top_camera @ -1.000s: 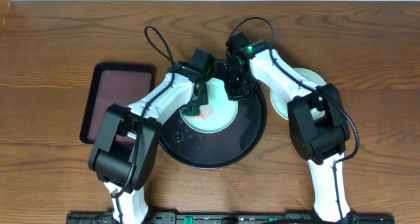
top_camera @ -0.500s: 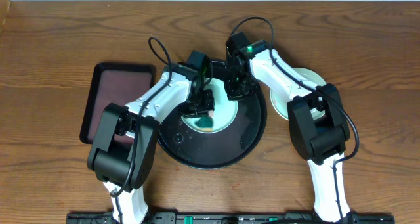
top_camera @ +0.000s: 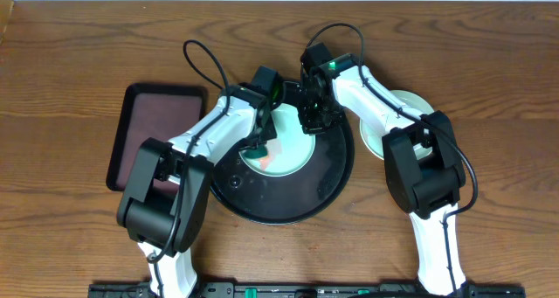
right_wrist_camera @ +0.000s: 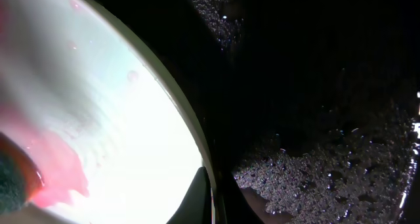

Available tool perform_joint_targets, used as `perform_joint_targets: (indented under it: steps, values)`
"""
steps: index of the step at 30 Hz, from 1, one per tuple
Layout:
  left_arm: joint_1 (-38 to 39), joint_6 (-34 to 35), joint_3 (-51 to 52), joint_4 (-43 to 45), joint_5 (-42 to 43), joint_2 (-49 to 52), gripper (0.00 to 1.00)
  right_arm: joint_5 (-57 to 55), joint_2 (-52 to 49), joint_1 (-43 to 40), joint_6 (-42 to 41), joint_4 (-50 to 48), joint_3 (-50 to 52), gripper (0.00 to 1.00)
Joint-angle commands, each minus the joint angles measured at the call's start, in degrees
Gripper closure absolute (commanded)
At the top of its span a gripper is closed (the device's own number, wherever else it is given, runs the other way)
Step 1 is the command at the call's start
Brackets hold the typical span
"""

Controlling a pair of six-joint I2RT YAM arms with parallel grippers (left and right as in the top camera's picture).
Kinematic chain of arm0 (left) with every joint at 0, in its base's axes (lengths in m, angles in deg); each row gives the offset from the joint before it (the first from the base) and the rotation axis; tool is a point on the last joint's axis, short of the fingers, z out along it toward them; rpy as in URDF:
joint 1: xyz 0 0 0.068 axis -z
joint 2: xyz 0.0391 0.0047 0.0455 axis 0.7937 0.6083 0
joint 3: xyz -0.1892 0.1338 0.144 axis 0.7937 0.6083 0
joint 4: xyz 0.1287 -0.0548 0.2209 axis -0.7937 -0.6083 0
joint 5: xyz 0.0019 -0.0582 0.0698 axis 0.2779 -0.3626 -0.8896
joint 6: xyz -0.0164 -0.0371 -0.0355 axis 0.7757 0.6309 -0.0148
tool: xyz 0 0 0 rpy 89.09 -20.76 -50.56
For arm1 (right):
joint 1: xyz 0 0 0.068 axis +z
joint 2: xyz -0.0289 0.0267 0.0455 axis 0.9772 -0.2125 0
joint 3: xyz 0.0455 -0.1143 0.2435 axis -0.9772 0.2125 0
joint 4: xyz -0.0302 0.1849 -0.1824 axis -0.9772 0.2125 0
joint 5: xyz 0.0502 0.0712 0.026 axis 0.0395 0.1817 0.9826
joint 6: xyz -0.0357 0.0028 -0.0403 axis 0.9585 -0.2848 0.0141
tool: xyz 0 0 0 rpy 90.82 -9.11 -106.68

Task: Clean dirty plates on tray and stack at the side
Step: 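Scrub the second green plate with sponge while right gripper holds rim, then lift second green plate with right gripper and stack on plate pile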

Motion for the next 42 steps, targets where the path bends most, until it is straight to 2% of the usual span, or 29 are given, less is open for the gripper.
perform_joint_targets:
  steps: [1,4,10,15,17,24,33,36,42]
  values:
    - [-1.31,-10.05,-0.55,-4.83,13.60,0.09,0.93,-1.09,-1.62,0.90,0.92,0.11,1.55,0.99]
    - [-1.99,-10.88,-2.01,-6.82,14.84,-3.10,0.93,1.40,-1.62,0.87,1.29,0.39,1.55,0.99]
    - [-7.58,-10.84,-3.06,-5.35,13.22,-15.87,0.93,7.02,-1.03,0.37,2.60,1.09,1.55,0.99]
    - [-13.77,-10.84,-3.04,-7.43,9.77,-22.75,0.93,2.45,3.78,-0.20,3.39,1.57,1.55,0.99]
    - [-15.37,-10.86,-3.04,-8.57,9.51,-23.21,0.92,-2.58,6.78,0.00,3.37,1.53,1.55,0.99]
    - [-16.68,-10.84,-2.75,-10.64,5.51,-22.21,0.93,-32.30,17.97,5.62,0.63,3.30,1.55,0.99]
    - [-16.68,-10.84,-2.75,-10.27,4.44,-22.21,0.93,-61.26,20.79,15.21,-8.22,9.73,1.55,0.99]
    - [-16.70,-10.84,-2.75,-10.23,4.44,-22.21,0.92,-69.72,20.81,19.15,-13.33,13.05,1.55,0.99]
    - [-16.70,-10.82,-2.75,-10.21,4.44,-22.21,0.93,-76.94,20.81,22.99,-17.97,16.22,1.55,0.99]
